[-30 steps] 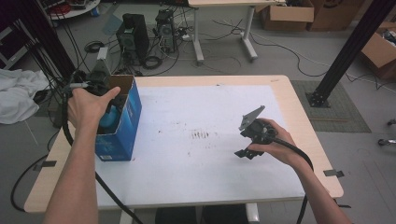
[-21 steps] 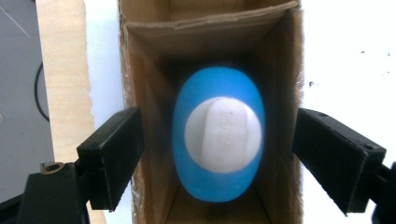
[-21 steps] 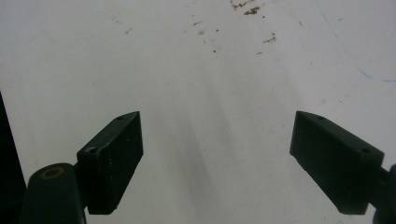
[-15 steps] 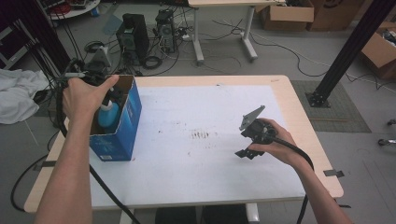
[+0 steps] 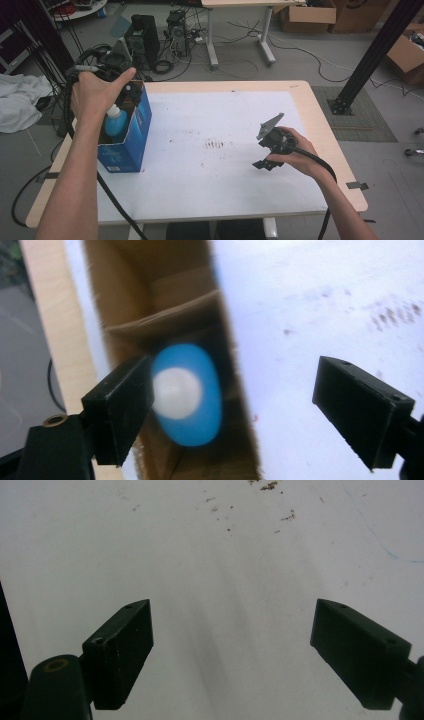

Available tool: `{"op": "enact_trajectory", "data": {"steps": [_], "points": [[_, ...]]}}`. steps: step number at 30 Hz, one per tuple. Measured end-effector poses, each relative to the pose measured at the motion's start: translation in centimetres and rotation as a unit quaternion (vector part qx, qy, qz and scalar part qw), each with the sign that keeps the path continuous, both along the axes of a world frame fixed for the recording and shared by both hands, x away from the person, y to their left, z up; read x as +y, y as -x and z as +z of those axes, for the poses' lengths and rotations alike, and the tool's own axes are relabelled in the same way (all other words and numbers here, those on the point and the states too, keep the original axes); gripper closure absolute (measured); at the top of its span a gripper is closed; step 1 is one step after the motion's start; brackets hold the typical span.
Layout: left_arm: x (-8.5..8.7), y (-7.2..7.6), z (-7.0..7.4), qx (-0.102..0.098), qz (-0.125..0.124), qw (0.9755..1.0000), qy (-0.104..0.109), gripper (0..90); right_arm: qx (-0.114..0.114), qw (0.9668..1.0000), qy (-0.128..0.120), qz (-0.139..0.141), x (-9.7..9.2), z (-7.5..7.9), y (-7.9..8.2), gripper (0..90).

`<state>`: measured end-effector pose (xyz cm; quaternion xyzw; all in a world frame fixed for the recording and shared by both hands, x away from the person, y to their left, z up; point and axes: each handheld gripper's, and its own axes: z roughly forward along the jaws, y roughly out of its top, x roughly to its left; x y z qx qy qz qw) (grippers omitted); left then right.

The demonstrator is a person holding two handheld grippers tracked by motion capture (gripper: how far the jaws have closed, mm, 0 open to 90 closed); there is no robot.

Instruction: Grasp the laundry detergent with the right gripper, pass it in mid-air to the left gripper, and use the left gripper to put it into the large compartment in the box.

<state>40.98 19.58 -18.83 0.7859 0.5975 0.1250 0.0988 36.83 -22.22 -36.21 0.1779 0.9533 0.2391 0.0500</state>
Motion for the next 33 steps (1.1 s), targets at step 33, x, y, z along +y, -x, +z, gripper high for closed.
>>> {"op": "enact_trajectory", "data": {"steps": [33], "points": [[-11.7, 2.3, -1.3, -0.028, -0.318, 0.9477, -0.017, 17.3, 0.0, 0.9999, 0.01, -0.005, -0.1, 0.2, 0.0, 16.9]]}}
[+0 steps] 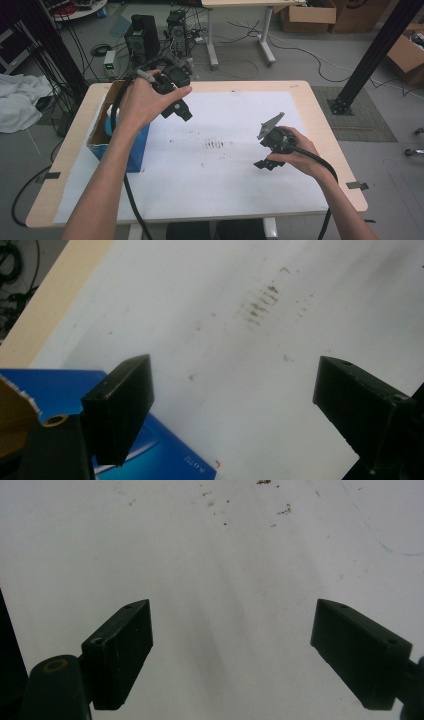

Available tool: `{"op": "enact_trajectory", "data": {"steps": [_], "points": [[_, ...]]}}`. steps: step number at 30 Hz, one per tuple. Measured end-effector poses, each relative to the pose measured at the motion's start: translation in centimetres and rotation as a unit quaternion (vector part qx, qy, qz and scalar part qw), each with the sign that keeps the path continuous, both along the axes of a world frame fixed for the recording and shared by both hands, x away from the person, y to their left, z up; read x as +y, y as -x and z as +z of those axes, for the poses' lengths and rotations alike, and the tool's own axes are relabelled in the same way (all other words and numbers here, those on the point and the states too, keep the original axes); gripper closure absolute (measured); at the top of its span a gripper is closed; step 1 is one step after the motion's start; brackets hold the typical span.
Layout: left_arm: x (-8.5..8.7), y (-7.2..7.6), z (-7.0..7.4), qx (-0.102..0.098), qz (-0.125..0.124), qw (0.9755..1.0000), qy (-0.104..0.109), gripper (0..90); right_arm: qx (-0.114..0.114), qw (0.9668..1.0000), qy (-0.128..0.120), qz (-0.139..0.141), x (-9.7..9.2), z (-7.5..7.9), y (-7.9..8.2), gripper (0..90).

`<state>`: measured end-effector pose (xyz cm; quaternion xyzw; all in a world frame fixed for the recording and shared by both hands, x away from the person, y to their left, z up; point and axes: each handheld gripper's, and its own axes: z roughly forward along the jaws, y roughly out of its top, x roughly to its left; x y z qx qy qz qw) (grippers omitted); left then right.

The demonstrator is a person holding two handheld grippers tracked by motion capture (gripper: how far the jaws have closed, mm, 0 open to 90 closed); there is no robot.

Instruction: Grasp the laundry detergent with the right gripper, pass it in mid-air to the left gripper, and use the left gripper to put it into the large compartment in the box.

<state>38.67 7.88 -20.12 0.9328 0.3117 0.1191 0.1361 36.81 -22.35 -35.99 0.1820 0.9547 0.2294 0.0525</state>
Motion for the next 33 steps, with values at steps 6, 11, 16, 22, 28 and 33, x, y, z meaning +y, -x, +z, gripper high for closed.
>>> {"op": "enact_trajectory", "data": {"steps": [6, 11, 16, 22, 28, 33], "points": [[-0.6, 0.3, -1.9, 0.012, -0.036, 0.9992, -0.011, 17.4, 0.0, 1.0, 0.002, -0.001, -0.1, 0.1, 0.0, 16.8], [-1.2, 0.6, -3.1, 0.016, -0.063, 0.9978, -0.016, 17.4, -0.002, 1.0, 0.002, -0.002, -0.2, 0.2, -0.1, 16.8], [-1.7, 0.8, -4.6, 0.027, -0.086, 0.9958, -0.017, 17.4, -0.002, 1.0, 0.003, -0.001, -0.2, 0.3, -0.2, 16.7], [-1.9, 0.9, -6.4, 0.044, -0.107, 0.993, -0.022, 17.4, 0.0, 1.0, 0.006, -0.002, -0.3, 0.4, -0.3, 16.7], [-2.2, 1.0, -8.7, 0.059, -0.119, 0.9905, -0.035, 17.4, -0.001, 1.0, 0.008, 0.0, -0.3, 0.5, -0.3, 16.7], [-2.2, 1.3, -9.8, 0.063, -0.125, 0.9894, -0.037, 17.5, 0.001, 0.9999, 0.01, -0.002, -0.2, 0.5, -0.3, 16.7]]}}
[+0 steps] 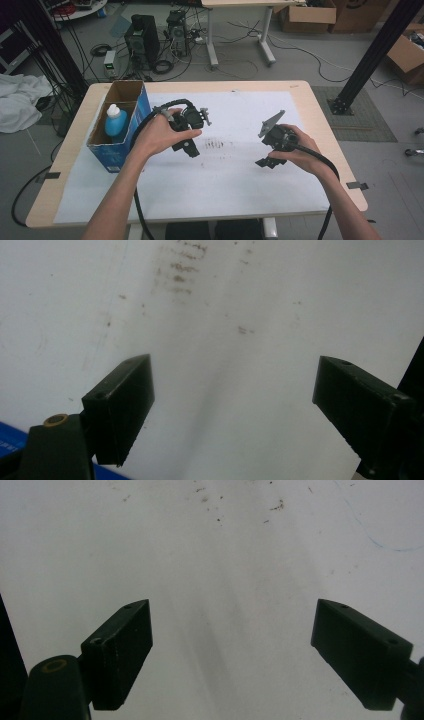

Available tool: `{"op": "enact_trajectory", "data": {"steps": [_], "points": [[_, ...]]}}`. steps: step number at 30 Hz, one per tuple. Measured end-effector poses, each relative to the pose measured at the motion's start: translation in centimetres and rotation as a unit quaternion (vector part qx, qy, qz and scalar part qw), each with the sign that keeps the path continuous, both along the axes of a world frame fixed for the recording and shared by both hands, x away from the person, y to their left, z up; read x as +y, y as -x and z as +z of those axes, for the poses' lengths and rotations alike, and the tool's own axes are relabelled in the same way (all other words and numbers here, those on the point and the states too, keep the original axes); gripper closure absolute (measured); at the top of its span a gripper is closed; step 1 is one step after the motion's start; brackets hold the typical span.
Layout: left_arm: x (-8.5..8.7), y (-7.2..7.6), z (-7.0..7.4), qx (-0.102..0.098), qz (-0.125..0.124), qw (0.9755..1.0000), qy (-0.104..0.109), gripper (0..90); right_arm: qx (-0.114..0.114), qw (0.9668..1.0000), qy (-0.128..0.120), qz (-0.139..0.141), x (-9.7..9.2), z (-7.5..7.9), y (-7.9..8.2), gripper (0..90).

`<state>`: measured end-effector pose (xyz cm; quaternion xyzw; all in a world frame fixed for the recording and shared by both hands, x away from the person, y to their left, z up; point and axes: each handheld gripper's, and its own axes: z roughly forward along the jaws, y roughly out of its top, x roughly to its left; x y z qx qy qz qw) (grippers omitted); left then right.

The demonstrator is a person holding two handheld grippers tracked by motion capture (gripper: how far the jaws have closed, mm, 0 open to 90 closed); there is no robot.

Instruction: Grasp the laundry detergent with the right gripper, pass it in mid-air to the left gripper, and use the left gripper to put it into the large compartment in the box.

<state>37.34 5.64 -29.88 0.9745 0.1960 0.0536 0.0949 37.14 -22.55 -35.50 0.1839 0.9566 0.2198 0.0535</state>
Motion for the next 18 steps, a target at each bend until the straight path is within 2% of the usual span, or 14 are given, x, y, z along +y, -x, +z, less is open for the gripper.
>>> {"op": "enact_trajectory", "data": {"steps": [6, 12, 18], "points": [[0.1, 0.5, -0.5, 0.006, -0.006, 0.9999, 0.006, 17.4, -0.001, 1.0, -0.001, 0.0, 0.3, 0.3, 0.1, 16.8], [0.3, 0.7, -1.2, 0.011, -0.003, 0.9999, -0.001, 17.3, -0.004, 1.0, 0.002, 0.005, 0.8, 0.8, 0.3, 16.8], [0.2, 0.6, -1.3, 0.013, -0.005, 0.9999, 0.002, 17.5, -0.004, 1.0, 0.003, 0.004, 0.6, 0.9, 0.2, 16.8]]}}
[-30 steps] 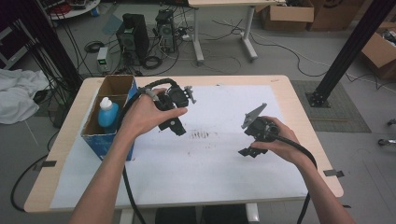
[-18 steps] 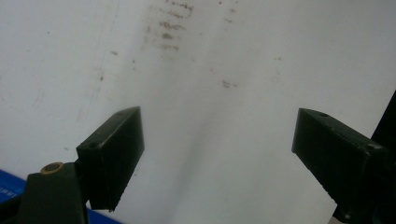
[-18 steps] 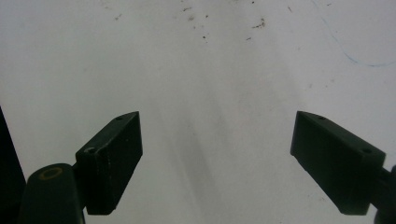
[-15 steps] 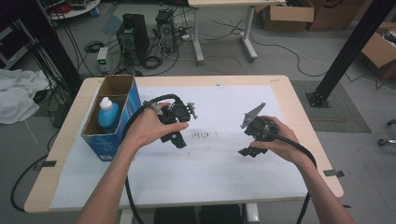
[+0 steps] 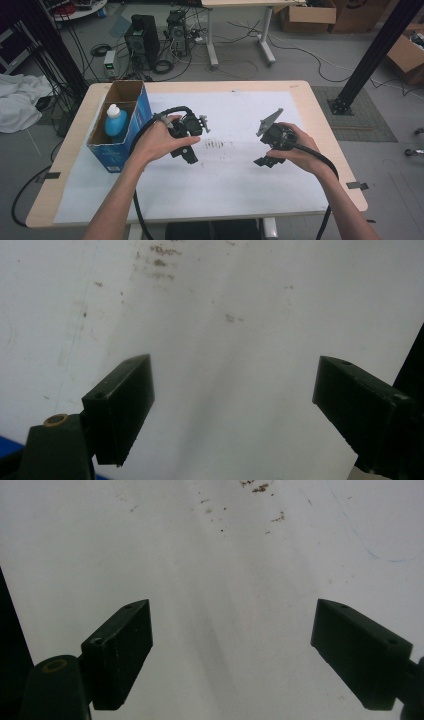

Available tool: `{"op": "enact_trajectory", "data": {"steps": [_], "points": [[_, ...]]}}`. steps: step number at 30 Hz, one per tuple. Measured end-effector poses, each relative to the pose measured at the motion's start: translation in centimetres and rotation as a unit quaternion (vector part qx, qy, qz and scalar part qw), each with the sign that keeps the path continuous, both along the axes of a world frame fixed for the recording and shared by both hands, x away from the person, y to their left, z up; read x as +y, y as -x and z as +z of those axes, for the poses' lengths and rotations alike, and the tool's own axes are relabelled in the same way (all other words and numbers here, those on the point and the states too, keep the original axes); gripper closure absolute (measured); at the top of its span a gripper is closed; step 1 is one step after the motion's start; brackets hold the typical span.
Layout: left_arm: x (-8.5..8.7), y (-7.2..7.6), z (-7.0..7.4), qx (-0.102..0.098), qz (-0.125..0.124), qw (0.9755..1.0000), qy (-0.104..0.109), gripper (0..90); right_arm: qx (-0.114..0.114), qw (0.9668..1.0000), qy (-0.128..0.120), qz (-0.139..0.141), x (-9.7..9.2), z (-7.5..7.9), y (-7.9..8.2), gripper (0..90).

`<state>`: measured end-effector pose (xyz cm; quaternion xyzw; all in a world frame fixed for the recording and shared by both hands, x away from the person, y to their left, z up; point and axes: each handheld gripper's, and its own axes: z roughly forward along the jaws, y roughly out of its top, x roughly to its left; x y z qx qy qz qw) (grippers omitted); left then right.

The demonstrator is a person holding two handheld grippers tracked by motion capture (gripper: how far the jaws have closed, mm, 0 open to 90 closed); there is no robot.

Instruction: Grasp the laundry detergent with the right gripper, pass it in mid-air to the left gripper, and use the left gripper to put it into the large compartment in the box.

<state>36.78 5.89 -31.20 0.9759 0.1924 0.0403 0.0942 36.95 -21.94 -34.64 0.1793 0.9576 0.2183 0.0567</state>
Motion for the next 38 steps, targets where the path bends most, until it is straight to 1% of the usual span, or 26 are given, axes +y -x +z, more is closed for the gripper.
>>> {"op": "enact_trajectory", "data": {"steps": [11, 18, 32, 38], "points": [[-0.57, -0.11, -0.23, 0.005, -0.005, 1.0, -0.003, 17.4, 0.003, 1.0, 0.001, -0.004, -0.67, -0.14, -0.16, 16.9], [-0.63, -0.11, -0.3, 0.007, -0.006, 0.9999, -0.005, 17.4, 0.004, 1.0, 0.002, -0.006, -0.81, -0.19, -0.17, 16.9], [-0.57, 0.33, -0.08, 0.004, -0.009, 0.9999, -0.005, 17.4, 0.002, 1.0, 0.004, -0.004, -0.6, -0.1, 0.03, 17.0], [-0.54, 0.55, 0.07, 0.002, -0.008, 1.0, -0.001, 17.5, 0.003, 1.0, 0.003, -0.006, -0.52, -0.1, 0.25, 16.9]]}}
